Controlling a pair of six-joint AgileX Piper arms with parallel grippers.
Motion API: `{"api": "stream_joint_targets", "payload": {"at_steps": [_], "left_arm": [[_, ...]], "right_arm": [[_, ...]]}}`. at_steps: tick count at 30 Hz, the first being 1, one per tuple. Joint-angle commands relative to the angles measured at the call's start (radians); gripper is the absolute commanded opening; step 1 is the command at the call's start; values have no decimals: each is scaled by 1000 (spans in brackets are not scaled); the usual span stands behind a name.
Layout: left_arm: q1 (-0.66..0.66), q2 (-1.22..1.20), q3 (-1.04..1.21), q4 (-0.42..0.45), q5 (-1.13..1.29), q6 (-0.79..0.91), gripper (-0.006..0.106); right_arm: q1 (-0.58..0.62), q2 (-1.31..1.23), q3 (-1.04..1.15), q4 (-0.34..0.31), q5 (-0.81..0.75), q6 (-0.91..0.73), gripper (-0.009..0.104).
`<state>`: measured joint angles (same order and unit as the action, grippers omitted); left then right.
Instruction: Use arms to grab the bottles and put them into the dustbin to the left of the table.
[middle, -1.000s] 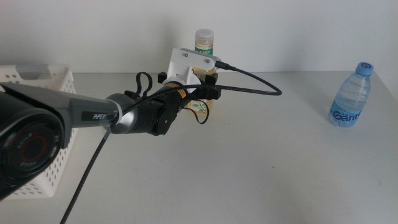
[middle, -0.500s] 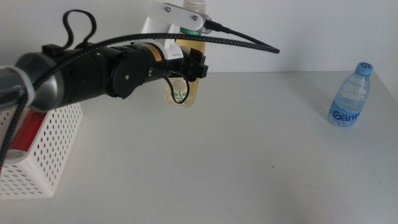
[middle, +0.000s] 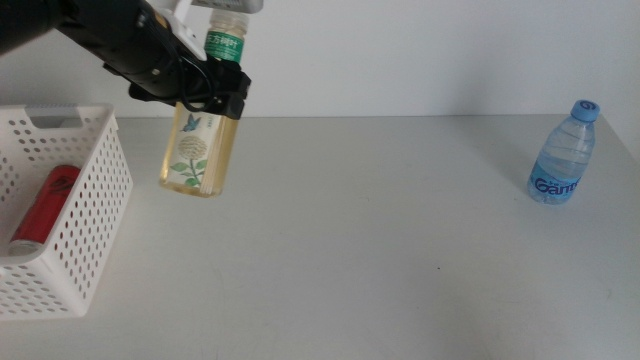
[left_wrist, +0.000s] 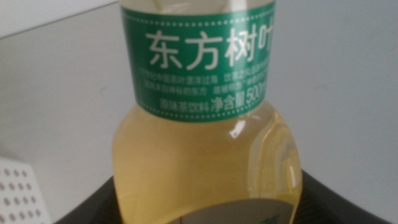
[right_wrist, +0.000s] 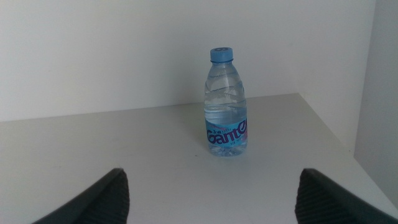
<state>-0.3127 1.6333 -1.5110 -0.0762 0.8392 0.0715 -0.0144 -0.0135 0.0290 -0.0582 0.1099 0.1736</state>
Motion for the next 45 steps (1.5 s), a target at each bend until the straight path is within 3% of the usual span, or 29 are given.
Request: {"api": "stream_joint_targets", "payload": {"at_steps": [1,12,21,27,45], "left_arm": [[45,-75,-107,-8,79,8,-2],[288,-75,-246,-8,428,65,-2],[448,-74,-279,-14,478,144,-2],[513,-63,-281,8,478,160,-2],[566,166,-156,-79,478,162,-2]], "right_arm": [[-7,-22,-10,-8,-72,-6,94],[-7,-22,-10,-8,-72,-6,94],[-7,-22,-10,-8,-72,-6,94],[-7,-22,-10,-8,-72,-6,94],[-7,-22,-10,-8,-72,-6,94]]}}
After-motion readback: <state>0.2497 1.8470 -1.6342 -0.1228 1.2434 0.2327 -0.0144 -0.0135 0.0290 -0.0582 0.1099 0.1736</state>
